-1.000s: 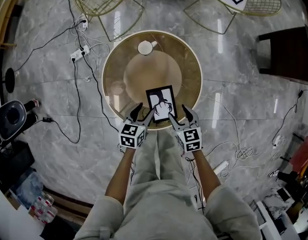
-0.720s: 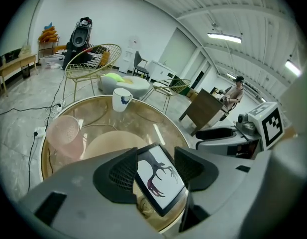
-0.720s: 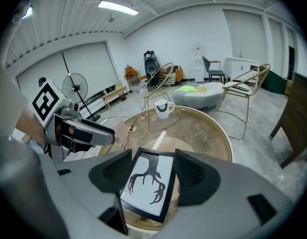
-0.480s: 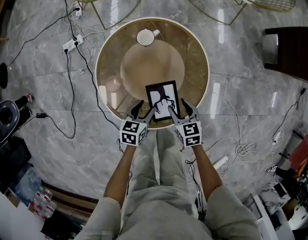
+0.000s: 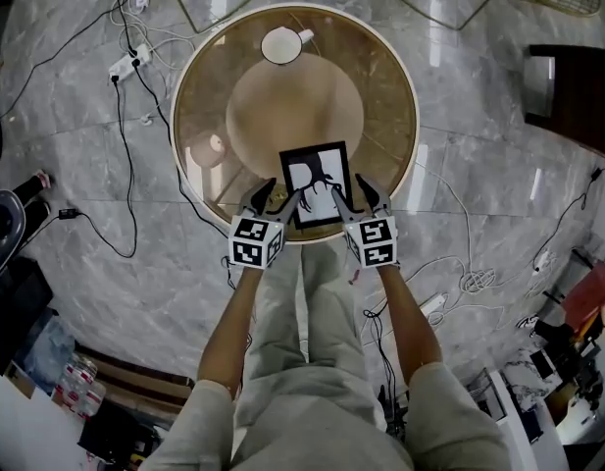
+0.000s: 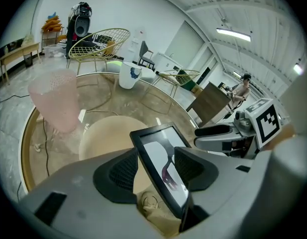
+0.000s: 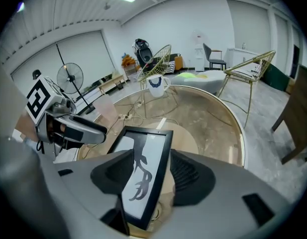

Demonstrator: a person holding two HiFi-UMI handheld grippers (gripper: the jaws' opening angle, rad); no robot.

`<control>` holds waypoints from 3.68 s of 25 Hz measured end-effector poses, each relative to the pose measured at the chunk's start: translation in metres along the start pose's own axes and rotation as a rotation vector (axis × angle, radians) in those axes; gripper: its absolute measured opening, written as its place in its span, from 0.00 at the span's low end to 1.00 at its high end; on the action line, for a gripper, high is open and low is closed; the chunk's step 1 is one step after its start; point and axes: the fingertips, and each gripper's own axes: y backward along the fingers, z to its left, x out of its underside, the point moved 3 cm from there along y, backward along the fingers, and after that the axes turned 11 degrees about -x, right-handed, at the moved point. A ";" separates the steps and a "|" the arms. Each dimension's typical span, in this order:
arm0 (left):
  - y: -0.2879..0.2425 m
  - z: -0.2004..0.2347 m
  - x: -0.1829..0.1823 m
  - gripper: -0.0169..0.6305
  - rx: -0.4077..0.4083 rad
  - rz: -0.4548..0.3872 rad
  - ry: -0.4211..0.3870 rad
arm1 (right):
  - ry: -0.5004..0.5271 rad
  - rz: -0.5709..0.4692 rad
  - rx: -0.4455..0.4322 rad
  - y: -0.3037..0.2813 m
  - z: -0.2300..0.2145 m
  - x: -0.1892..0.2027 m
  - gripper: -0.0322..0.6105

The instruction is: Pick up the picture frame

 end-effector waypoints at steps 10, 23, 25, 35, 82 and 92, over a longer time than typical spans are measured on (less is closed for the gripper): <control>-0.021 0.004 0.016 0.38 -0.012 0.062 0.012 | -0.043 0.082 0.000 -0.019 -0.011 0.025 0.34; -0.038 0.006 0.023 0.35 -0.037 0.114 0.037 | -0.098 0.119 0.014 -0.028 -0.019 0.026 0.28; -0.038 0.007 0.023 0.34 -0.042 0.110 0.039 | -0.104 0.127 0.011 -0.031 -0.021 0.028 0.27; -0.039 0.014 0.023 0.25 -0.086 0.108 0.050 | -0.118 0.141 0.010 -0.033 -0.023 0.031 0.22; 0.045 -0.020 -0.052 0.14 -0.191 -0.123 0.053 | 0.009 -0.118 0.225 0.058 0.023 -0.041 0.16; 0.090 -0.036 -0.103 0.14 -0.201 -0.214 0.003 | 0.043 -0.222 0.255 0.099 0.038 -0.089 0.16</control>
